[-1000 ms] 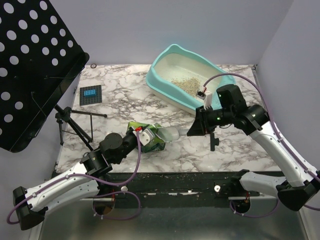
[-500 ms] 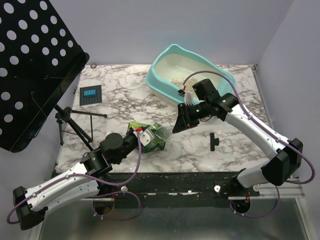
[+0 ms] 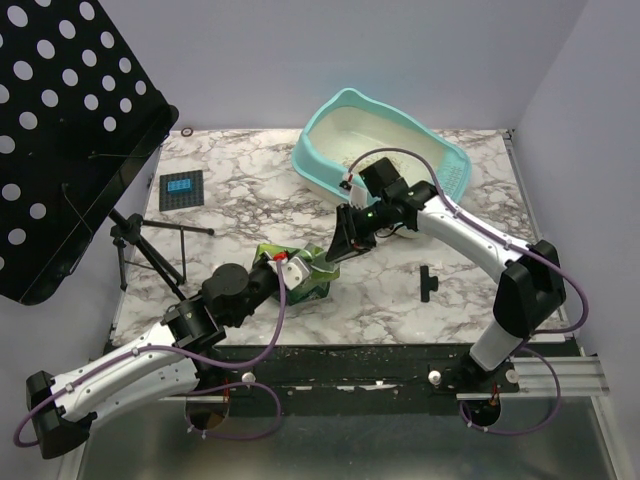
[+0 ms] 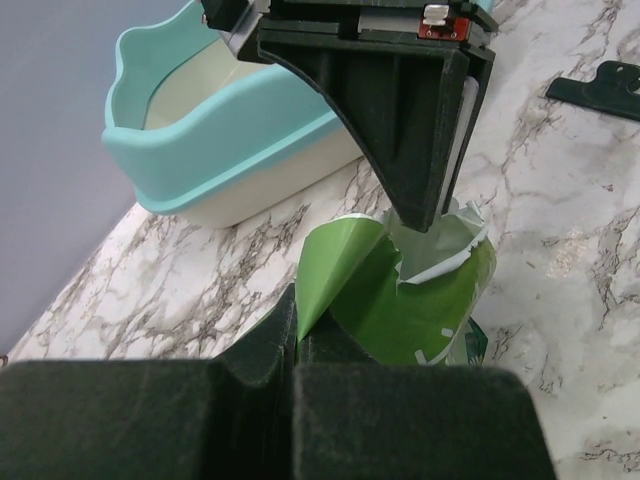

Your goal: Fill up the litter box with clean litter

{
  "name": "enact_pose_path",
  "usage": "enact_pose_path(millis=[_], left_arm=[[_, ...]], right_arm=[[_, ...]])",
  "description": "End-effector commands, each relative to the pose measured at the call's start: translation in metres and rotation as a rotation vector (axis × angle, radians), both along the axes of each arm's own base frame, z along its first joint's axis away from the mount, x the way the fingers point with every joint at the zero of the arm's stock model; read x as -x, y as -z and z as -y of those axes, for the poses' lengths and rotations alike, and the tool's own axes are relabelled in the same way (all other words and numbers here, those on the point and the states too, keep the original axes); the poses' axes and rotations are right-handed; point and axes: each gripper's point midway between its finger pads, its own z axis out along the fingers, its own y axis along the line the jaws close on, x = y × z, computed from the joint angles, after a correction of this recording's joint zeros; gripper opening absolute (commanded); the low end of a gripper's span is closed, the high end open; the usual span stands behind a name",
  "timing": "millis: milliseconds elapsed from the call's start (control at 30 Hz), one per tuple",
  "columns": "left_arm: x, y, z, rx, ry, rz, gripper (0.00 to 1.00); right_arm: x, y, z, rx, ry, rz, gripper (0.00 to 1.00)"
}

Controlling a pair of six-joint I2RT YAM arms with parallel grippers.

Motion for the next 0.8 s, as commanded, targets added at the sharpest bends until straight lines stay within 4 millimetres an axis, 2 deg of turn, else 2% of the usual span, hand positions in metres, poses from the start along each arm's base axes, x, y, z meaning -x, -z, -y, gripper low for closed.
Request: enact_pose_path(millis=[0, 100, 233, 400, 767], left_arm=[[-0.002, -0.012, -0.007, 0.029, -0.039, 0.005, 0.00], [-0.003, -0.010, -0.007, 0.023, -0.041, 0.004, 0.00], [-0.003, -0.008, -0.007, 0.020, -0.039, 0.004, 0.00], [-0.003, -0.004, -0.006, 0.005, -0.035, 0.004, 0.00], [-0.001, 0.004, -0.007, -0.042, -0.014, 0.011, 0.00]], right_arm=[[-0.027, 0.038, -0.009, 0.005, 0.096, 0.007, 0.00], [-0.025, 0.043, -0.023, -0.114, 0.096, -0.007, 0.00], [-0.023, 0.048, -0.032, -0.222, 0.096, -0.001, 0.00], [-0.024, 0.025, -0.040, -0.371, 0.078, 0.084, 0.00], [0.002, -0.017, -0.038, -0.635, 0.009, 0.145, 0.00]])
